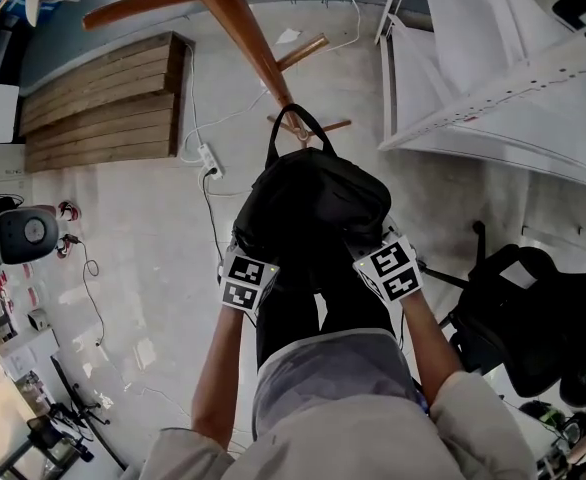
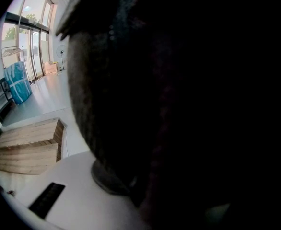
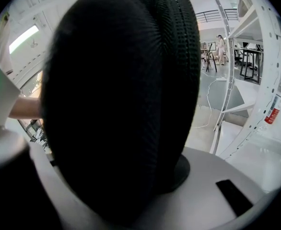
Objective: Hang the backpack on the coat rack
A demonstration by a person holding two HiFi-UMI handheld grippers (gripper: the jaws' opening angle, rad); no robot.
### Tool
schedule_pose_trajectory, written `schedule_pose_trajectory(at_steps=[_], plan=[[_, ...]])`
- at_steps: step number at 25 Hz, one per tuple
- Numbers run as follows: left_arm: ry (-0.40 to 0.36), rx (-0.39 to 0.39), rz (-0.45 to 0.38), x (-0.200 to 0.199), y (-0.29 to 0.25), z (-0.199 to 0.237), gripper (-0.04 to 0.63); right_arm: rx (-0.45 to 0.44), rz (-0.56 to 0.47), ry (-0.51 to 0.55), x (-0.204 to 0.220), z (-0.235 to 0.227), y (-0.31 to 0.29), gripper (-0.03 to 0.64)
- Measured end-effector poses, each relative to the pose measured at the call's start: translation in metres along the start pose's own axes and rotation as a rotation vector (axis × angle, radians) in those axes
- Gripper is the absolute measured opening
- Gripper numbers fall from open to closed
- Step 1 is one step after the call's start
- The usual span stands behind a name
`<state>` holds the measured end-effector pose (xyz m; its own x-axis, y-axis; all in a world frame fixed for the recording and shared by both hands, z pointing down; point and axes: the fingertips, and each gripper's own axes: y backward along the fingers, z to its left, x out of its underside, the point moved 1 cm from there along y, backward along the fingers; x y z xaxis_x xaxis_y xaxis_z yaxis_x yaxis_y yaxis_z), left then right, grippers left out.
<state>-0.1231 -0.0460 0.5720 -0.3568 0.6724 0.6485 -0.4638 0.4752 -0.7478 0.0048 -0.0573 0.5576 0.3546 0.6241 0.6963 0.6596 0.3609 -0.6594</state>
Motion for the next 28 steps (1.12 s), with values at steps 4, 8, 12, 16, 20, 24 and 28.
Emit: schedule_pose_trajectory(at_steps=[4, 8, 12, 16, 20, 24, 28], plan=[[0.009, 0.001, 0.014, 0.006, -0.008, 0.003, 0.129, -0.008, 0.009, -0.004, 0.006, -0.004, -0.008, 0.106], [0.021, 0.005, 0.027, 0.013, -0.015, 0.007, 0.129, -0.010, 0.021, -0.014, 0.012, -0.008, -0.018, 0.110], [0.025, 0.001, 0.041, 0.020, -0.022, 0.012, 0.129, -0.015, 0.022, -0.022, 0.016, -0.011, -0.028, 0.110], [0.034, 0.007, 0.055, 0.025, -0.035, 0.016, 0.129, -0.013, 0.034, -0.031, 0.021, -0.019, -0.037, 0.110], [0.047, 0.006, 0.063, 0.029, -0.043, 0.022, 0.129, -0.019, 0.045, -0.033, 0.025, -0.023, -0.048, 0.110], [0.062, 0.006, 0.069, 0.036, -0.050, 0.025, 0.129, -0.023, 0.048, -0.030, 0.029, -0.026, -0.055, 0.110], [0.070, 0.009, 0.079, 0.043, -0.055, 0.029, 0.129, -0.029, 0.056, -0.031, 0.034, -0.026, -0.063, 0.112]])
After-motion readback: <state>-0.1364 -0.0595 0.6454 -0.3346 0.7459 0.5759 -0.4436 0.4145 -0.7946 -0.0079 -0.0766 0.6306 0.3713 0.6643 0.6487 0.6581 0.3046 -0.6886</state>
